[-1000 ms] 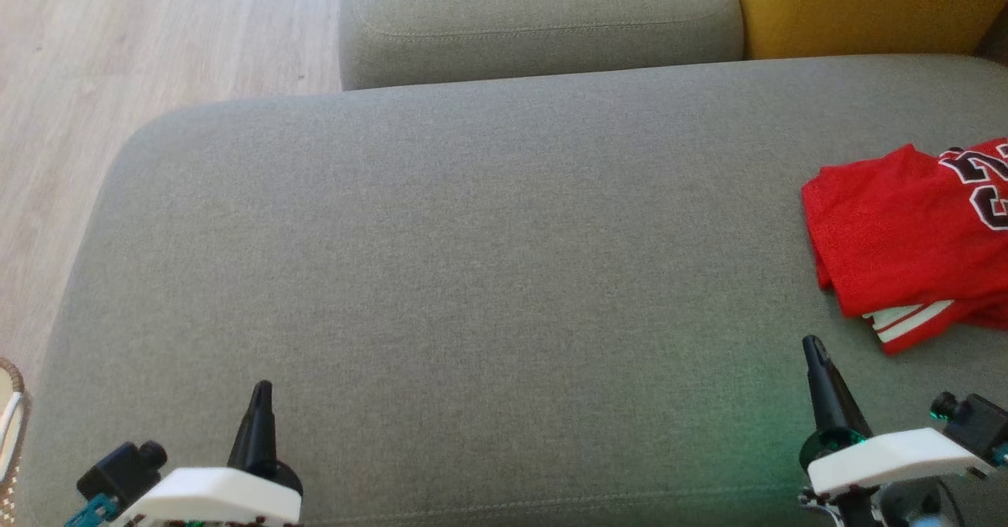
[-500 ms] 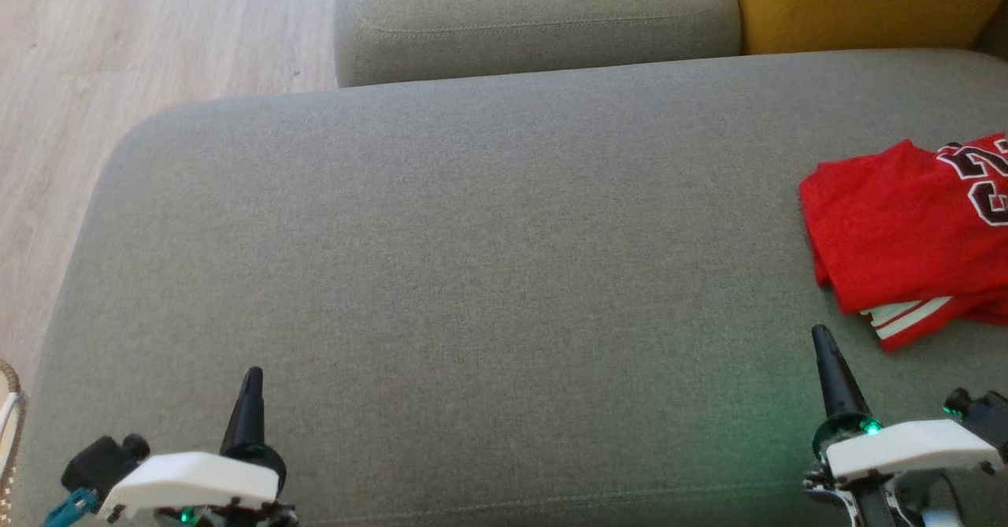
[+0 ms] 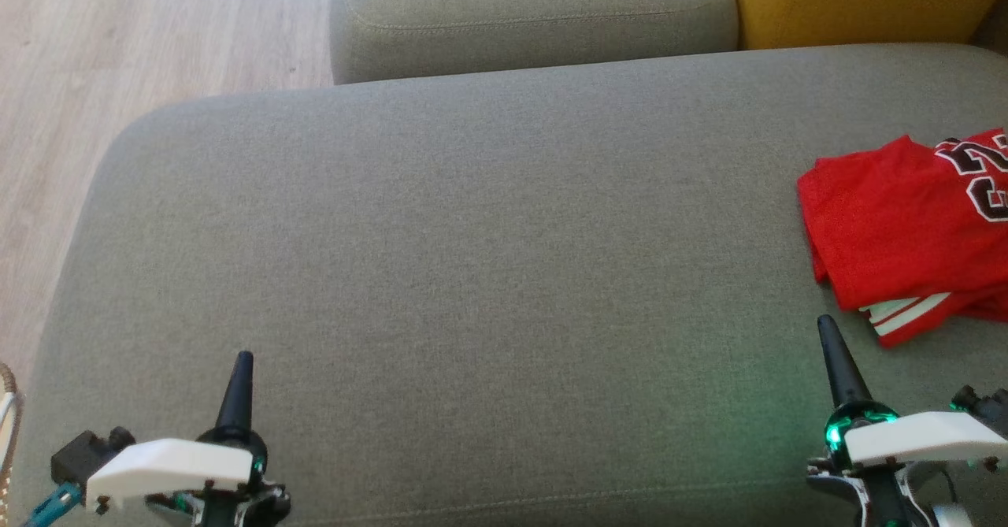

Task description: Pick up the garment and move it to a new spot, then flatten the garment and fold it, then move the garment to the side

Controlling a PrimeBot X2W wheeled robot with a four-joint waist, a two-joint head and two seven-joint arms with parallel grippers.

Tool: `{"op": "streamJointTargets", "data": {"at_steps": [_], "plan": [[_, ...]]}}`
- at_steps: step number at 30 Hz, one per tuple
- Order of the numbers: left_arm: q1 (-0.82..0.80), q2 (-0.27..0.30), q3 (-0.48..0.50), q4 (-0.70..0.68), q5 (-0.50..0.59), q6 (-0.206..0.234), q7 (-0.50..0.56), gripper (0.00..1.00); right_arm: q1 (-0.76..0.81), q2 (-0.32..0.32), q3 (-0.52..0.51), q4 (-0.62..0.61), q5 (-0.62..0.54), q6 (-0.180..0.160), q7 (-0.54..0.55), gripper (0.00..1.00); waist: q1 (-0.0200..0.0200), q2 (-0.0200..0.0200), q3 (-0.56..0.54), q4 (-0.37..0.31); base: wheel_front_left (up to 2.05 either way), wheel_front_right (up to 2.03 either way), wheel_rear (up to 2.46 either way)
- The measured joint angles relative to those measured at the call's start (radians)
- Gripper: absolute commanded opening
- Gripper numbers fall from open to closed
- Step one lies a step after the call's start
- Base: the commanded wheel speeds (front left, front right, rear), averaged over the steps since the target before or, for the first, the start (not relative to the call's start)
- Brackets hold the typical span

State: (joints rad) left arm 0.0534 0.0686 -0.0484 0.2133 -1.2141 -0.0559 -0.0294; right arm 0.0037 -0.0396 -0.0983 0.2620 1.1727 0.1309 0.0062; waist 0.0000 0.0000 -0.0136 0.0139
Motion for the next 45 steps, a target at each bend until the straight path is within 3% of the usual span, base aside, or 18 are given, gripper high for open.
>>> {"op": "streamJointTargets", "data": {"at_steps": [37, 45], "plan": [[-0.091, -0.002, 0.079, 0.057, -0.414, -0.067, 0.1, 0.0, -0.06, 0.0, -0.032, 0.016, 0.416, 0.0, 0.097, 0.0, 0.0, 0.0, 0.017, -0.014, 0.0, 0.0, 0.0], [-0.106, -0.003, 0.089, 0.058, -0.425, -0.067, 0.107, 0.0, -0.061, 0.0, -0.034, 0.017, 0.43, 0.0, 0.101, 0.0, 0.0, 0.0, 0.017, -0.014, 0.0, 0.0, 0.0]]}}
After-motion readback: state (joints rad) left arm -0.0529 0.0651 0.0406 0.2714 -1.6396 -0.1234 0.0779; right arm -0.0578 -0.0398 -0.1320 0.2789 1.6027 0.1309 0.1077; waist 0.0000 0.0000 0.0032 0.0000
